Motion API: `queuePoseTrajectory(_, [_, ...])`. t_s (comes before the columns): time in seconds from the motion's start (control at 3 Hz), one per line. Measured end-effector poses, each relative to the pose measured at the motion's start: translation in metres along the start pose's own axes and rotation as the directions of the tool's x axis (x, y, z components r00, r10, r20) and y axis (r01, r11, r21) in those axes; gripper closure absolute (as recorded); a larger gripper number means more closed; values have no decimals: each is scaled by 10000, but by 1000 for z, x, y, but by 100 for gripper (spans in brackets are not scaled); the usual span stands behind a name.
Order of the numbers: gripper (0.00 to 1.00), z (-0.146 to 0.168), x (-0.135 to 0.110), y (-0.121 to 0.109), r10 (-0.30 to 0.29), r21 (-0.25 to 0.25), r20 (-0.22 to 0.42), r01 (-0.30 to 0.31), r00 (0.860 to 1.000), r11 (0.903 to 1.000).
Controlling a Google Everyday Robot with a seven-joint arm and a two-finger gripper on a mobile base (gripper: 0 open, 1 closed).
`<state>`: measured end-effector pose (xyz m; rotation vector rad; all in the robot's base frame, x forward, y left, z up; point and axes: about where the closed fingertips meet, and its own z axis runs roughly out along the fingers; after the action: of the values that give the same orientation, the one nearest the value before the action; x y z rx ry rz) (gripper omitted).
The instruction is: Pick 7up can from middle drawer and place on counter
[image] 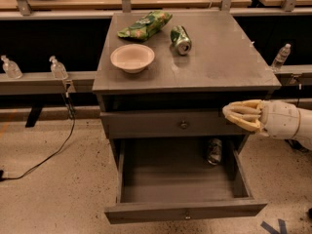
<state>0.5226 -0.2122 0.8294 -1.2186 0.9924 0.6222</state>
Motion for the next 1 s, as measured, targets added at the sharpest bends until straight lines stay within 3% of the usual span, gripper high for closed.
queuePoseTrajectory(0.33, [52, 1, 4, -2, 101, -30, -262, -102, 9996, 9999])
queuePoseTrajectory(0.67, [28, -1, 37, 4, 879, 405, -706, -852, 9936, 9955])
queuePoseTrajectory(1.0, [5, 5, 106, 30, 2340, 1162, -1284, -2197, 9637, 9686])
